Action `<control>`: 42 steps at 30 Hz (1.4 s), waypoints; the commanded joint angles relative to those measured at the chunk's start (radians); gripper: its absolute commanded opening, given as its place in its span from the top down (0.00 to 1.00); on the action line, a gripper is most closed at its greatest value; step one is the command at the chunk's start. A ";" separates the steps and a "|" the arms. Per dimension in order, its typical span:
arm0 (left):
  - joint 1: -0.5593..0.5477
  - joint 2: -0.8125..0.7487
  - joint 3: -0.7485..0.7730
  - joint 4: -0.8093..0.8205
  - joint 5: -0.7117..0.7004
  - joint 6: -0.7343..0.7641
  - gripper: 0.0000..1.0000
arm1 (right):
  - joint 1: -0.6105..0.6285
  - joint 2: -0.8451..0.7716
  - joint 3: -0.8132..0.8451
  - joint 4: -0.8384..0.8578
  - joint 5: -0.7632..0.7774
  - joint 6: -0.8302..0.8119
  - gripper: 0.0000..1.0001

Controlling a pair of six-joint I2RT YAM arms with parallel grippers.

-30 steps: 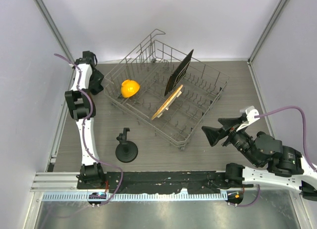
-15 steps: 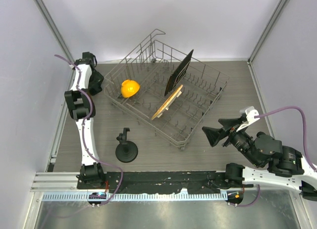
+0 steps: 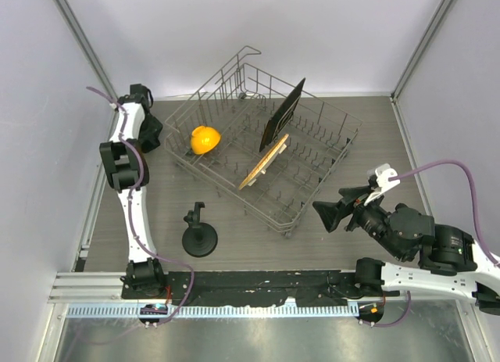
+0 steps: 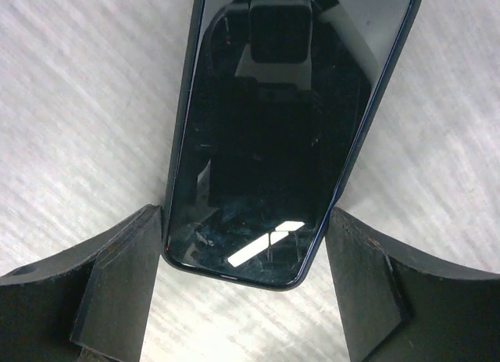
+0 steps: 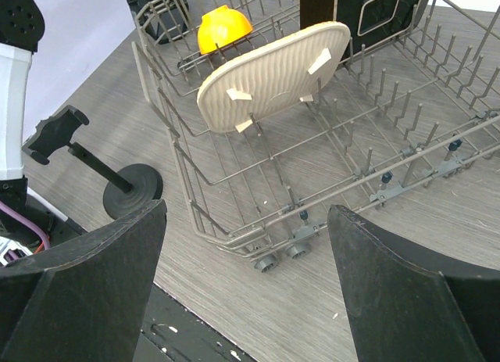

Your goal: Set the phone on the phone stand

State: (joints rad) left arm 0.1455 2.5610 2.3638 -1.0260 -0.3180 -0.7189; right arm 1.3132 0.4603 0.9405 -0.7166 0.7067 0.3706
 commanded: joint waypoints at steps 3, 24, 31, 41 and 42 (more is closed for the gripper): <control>0.017 -0.181 -0.325 -0.070 -0.024 -0.076 1.00 | 0.000 -0.020 0.024 0.017 0.007 0.016 0.11; 0.072 -0.279 -0.558 0.053 0.036 -0.056 0.00 | 0.000 -0.083 0.046 0.017 0.022 0.030 0.11; 0.081 -0.262 -0.541 0.086 0.054 -0.034 0.04 | 0.000 -0.042 0.055 0.017 0.014 0.022 0.11; 0.123 -0.281 -0.569 0.136 0.099 -0.047 0.08 | 0.000 -0.045 0.052 0.020 0.016 0.039 0.11; 0.123 -0.288 -0.580 0.148 0.103 -0.039 0.08 | 0.000 -0.045 0.052 0.019 0.017 0.039 0.11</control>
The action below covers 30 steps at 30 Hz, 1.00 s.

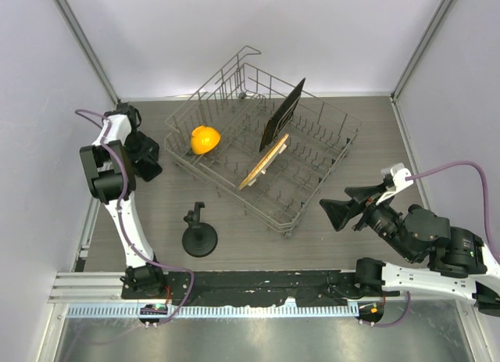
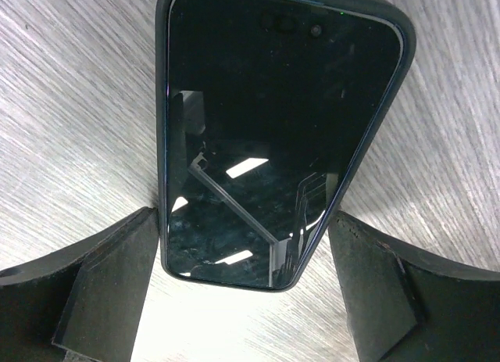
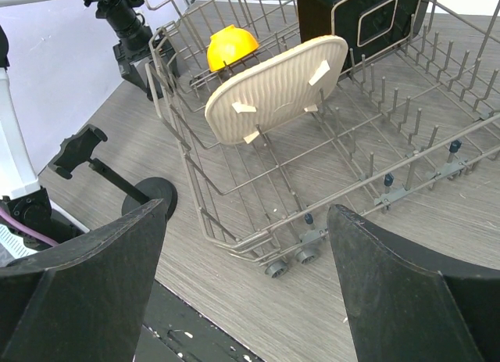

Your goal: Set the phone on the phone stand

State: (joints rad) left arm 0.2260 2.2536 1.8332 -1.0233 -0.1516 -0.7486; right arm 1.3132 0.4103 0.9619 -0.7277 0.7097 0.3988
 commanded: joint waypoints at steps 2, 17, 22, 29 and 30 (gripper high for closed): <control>0.049 0.012 -0.069 0.166 -0.057 -0.008 0.09 | 0.000 0.008 0.031 0.033 0.017 0.011 0.11; 0.053 -0.215 -0.186 0.259 -0.108 -0.014 1.00 | 0.000 0.167 0.101 -0.059 0.073 0.083 0.01; 0.053 -0.368 -0.225 0.266 -0.105 -0.029 1.00 | 0.001 0.116 0.074 -0.019 0.097 0.069 0.01; 0.049 -0.630 -0.311 0.282 -0.094 -0.038 1.00 | 0.000 0.133 0.078 -0.027 0.087 0.048 0.01; 0.044 -0.666 -0.319 0.282 -0.082 -0.044 1.00 | 0.000 0.139 0.078 -0.026 0.079 0.046 0.01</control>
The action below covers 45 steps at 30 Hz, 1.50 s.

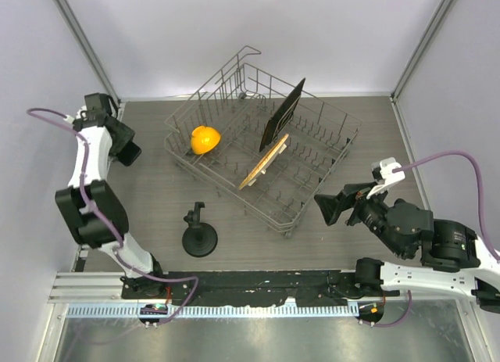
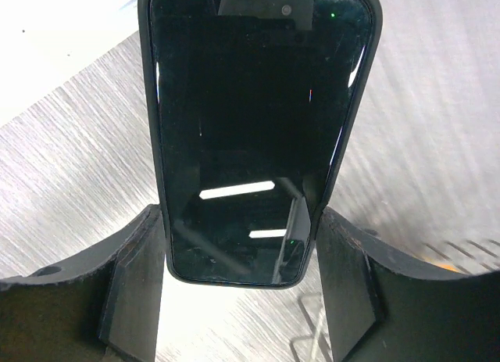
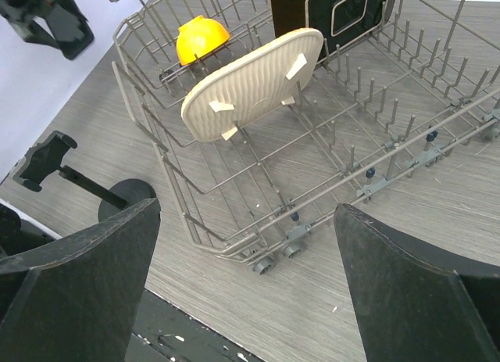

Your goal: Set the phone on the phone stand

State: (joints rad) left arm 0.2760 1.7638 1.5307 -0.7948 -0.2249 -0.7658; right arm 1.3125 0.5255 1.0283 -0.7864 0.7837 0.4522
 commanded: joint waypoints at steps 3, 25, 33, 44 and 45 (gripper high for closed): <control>-0.036 -0.326 -0.052 0.072 0.024 -0.035 1.00 | 0.001 0.047 0.007 0.056 -0.046 -0.029 0.02; -0.927 -0.791 -0.276 0.779 0.164 0.057 1.00 | 0.001 0.364 0.131 0.360 -0.164 -0.208 0.01; -1.235 -0.678 -0.241 0.764 -0.037 0.146 0.99 | -0.001 0.418 0.147 0.559 -0.026 -0.201 0.02; -1.279 -0.627 -0.241 0.790 -0.021 0.079 1.00 | -0.002 0.307 0.026 0.707 0.088 -0.270 0.26; -1.279 -0.629 -0.244 0.790 -0.027 0.071 1.00 | -0.004 0.306 0.026 0.711 0.083 -0.273 0.27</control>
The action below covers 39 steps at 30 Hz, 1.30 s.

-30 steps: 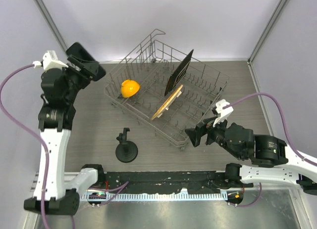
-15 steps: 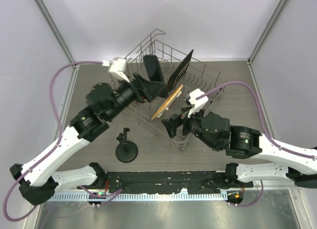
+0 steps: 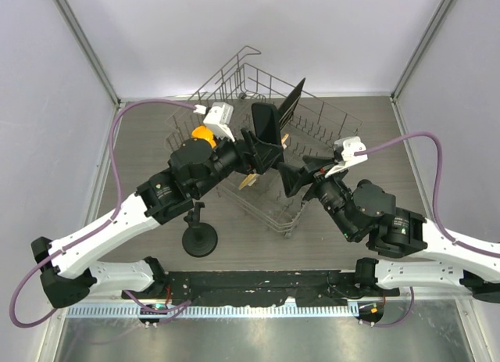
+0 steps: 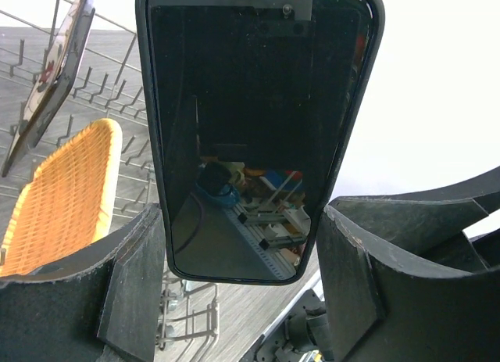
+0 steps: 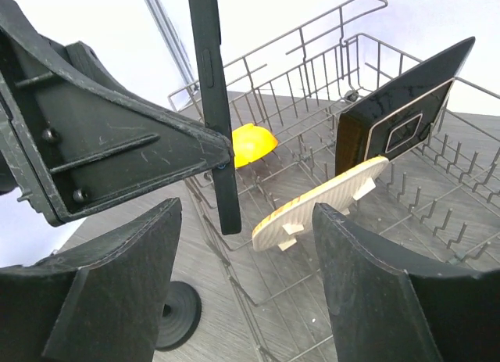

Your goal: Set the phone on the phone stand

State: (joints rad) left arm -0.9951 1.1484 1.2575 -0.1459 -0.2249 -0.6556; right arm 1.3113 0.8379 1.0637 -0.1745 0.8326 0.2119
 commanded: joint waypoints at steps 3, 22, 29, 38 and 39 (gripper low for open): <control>-0.008 -0.024 0.005 0.198 -0.036 -0.085 1.00 | -0.003 -0.005 -0.019 0.121 0.025 -0.040 0.30; -0.017 -0.001 0.008 0.215 0.006 -0.148 1.00 | -0.096 0.085 0.002 0.173 -0.056 -0.029 0.60; -0.020 -0.003 0.008 0.213 0.009 -0.153 1.00 | -0.127 0.113 0.001 0.230 -0.092 -0.026 0.63; -0.017 -0.052 -0.027 0.247 0.056 -0.101 0.25 | -0.168 0.089 -0.025 0.240 -0.197 -0.025 1.00; -0.013 -0.062 -0.039 0.249 0.064 -0.089 0.07 | -0.175 0.076 -0.039 0.240 -0.217 -0.019 1.00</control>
State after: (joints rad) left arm -1.0058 1.1591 1.2358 -0.0463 -0.2214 -0.7849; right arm 1.1618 0.9573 1.0428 -0.0002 0.6857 0.1848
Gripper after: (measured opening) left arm 0.717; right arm 0.201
